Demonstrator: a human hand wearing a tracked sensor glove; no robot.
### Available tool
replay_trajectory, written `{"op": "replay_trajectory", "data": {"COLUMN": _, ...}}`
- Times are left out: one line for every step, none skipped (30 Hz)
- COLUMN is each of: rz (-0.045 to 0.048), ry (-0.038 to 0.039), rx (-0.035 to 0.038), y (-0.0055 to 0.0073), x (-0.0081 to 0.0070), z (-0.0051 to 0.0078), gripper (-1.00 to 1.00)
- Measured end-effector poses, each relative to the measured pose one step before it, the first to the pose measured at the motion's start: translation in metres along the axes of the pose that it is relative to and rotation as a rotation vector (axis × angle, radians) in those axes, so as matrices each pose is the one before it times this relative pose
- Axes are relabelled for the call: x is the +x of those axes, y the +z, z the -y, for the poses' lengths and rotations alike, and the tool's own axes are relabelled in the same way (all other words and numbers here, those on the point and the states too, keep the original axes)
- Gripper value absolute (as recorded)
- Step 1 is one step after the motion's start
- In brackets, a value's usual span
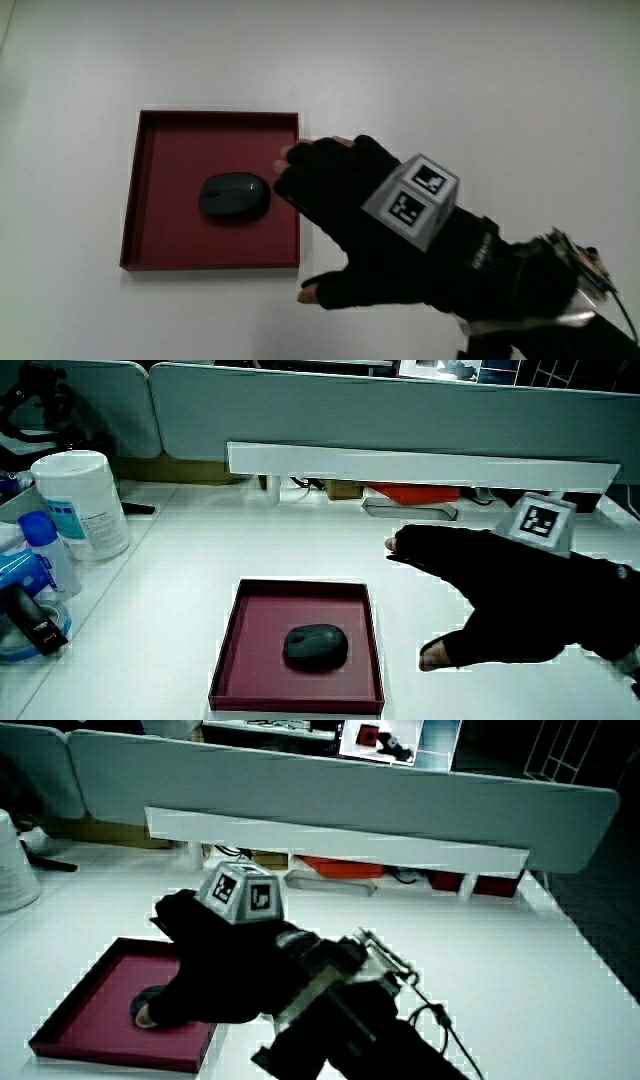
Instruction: Pick mouse from plate
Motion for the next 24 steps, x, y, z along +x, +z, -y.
{"op": "replay_trajectory", "data": {"rz": 0.00352, "ry": -0.0384, "rx": -0.02668, "y": -0.00053, "x": 0.00135, "z": -0.00509, "gripper": 0.0}}
{"op": "replay_trajectory", "data": {"rz": 0.00352, "ry": -0.0384, "rx": -0.02668, "y": -0.00039, "x": 0.00116, "z": -0.00515, "gripper": 0.0}}
{"op": "replay_trajectory", "data": {"rz": 0.02574, "ry": 0.00777, "rx": 0.00633, "y": 0.00055, "x": -0.00046, "z": -0.00524, "gripper": 0.0}}
{"op": "replay_trajectory", "data": {"rz": 0.01261, "ry": -0.00025, "rx": 0.00196, "y": -0.00016, "x": 0.00085, "z": -0.00543, "gripper": 0.0}}
{"op": "replay_trajectory", "data": {"rz": 0.01261, "ry": -0.00025, "rx": 0.00196, "y": -0.00018, "x": 0.00084, "z": -0.00543, "gripper": 0.0}}
{"op": "replay_trajectory", "data": {"rz": 0.01261, "ry": -0.00025, "rx": 0.00196, "y": -0.0002, "x": 0.00084, "z": -0.00543, "gripper": 0.0}}
{"op": "replay_trajectory", "data": {"rz": 0.01849, "ry": -0.01572, "rx": 0.00386, "y": -0.00203, "x": 0.00383, "z": -0.0055, "gripper": 0.0}}
{"op": "replay_trajectory", "data": {"rz": 0.01849, "ry": -0.01572, "rx": 0.00386, "y": -0.00212, "x": 0.00371, "z": -0.00555, "gripper": 0.0}}
{"op": "replay_trajectory", "data": {"rz": 0.01849, "ry": -0.01572, "rx": 0.00386, "y": -0.00221, "x": 0.00358, "z": -0.0056, "gripper": 0.0}}
{"op": "replay_trajectory", "data": {"rz": 0.01849, "ry": -0.01572, "rx": 0.00386, "y": -0.00229, "x": 0.00345, "z": -0.00565, "gripper": 0.0}}
{"op": "replay_trajectory", "data": {"rz": -0.01438, "ry": -0.02429, "rx": 0.00588, "y": -0.00236, "x": 0.00374, "z": -0.00495, "gripper": 0.0}}
{"op": "replay_trajectory", "data": {"rz": -0.00926, "ry": -0.00181, "rx": -0.00282, "y": -0.00082, "x": 0.00058, "z": -0.00366, "gripper": 0.0}}
{"op": "replay_trajectory", "data": {"rz": -0.00969, "ry": -0.00957, "rx": -0.0007, "y": -0.002, "x": 0.00246, "z": -0.00449, "gripper": 0.0}}
{"op": "replay_trajectory", "data": {"rz": -0.00716, "ry": -0.00818, "rx": -0.01432, "y": -0.00226, "x": 0.00245, "z": -0.00459, "gripper": 0.0}}
{"op": "replay_trajectory", "data": {"rz": -0.00322, "ry": -0.02013, "rx": -0.00535, "y": -0.00214, "x": 0.00273, "z": -0.00469, "gripper": 0.0}}
{"op": "replay_trajectory", "data": {"rz": 0.00531, "ry": -0.03197, "rx": -0.00385, "y": -0.0066, "x": 0.00811, "z": -0.00865, "gripper": 0.0}}
{"op": "replay_trajectory", "data": {"rz": -0.0095, "ry": 0.00068, "rx": 0.00117, "y": 0.00059, "x": -0.00181, "z": -0.00322, "gripper": 0.0}}
{"op": "replay_trajectory", "data": {"rz": 0.00239, "ry": -0.00537, "rx": 0.00685, "y": -0.00083, "x": -0.00065, "z": -0.00394, "gripper": 0.0}}
{"op": "replay_trajectory", "data": {"rz": 0.00038, "ry": 0.00542, "rx": -0.01658, "y": -0.0024, "x": 0.00014, "z": -0.00478, "gripper": 0.0}}
{"op": "replay_trajectory", "data": {"rz": -0.00924, "ry": -0.00141, "rx": -0.00449, "y": -0.00129, "x": -0.0002, "z": -0.00331, "gripper": 0.0}}
{"op": "replay_trajectory", "data": {"rz": -0.01515, "ry": -0.00011, "rx": -0.01276, "y": -0.00278, "x": 0.0018, "z": -0.00425, "gripper": 0.0}}
{"op": "replay_trajectory", "data": {"rz": -0.00065, "ry": -0.01502, "rx": -0.00457, "y": -0.00227, "x": 0.00133, "z": -0.00387, "gripper": 0.0}}
{"op": "replay_trajectory", "data": {"rz": 0.00519, "ry": -0.00997, "rx": 0.00298, "y": -0.00281, "x": 0.00136, "z": -0.00427, "gripper": 0.0}}
{"op": "replay_trajectory", "data": {"rz": -0.00032, "ry": -0.00674, "rx": -0.01167, "y": -0.00263, "x": 0.00046, "z": -0.00349, "gripper": 0.0}}
